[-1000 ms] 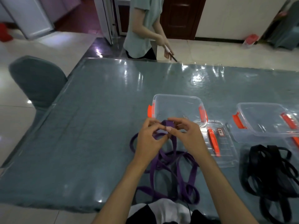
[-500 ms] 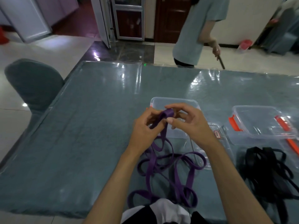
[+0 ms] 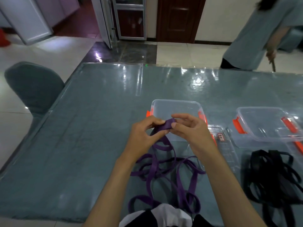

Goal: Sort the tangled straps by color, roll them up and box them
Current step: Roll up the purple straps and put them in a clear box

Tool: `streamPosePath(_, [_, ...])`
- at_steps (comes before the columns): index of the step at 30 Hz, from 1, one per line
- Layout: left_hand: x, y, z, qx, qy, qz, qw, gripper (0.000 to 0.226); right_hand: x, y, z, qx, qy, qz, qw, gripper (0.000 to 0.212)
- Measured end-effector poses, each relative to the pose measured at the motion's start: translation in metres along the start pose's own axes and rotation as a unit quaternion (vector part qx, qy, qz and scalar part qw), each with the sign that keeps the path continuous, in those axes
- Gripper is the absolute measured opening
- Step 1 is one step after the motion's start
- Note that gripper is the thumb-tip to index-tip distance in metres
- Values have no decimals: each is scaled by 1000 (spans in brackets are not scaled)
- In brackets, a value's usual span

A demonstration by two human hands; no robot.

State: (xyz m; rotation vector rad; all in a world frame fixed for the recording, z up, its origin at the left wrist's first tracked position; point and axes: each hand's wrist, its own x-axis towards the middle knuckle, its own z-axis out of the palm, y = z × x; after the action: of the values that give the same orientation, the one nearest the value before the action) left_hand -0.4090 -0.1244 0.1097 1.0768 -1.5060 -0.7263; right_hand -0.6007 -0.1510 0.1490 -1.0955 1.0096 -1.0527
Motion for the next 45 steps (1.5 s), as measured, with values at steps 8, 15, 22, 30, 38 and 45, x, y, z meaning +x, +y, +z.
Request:
streamPosePath(8, [3,-9,2,171,10,144,975,23,-2,0,-1,6,32,36,999,21])
streamPosePath(15, [3,-1,6,81,39,79,993,26,1,-3,-2,-2,43,32,999,19])
streamPosePath(22, [2,11,19,14,100,37,994,18,-3,5,-1,130,-26,140,981,26])
streamPosePath(30, [1,12,35,-14,105,40,994,30,-8,3,1,204,-34,160,965,27])
streamPosePath(38, [1,14,28,-28,83,-5,996,34,-8,-6,0,19,3,73,997,20])
streamPosePath(45, [6,20,28,-113,48,-34,992,35,-7,-14,-1,-47,-10,-123,991,19])
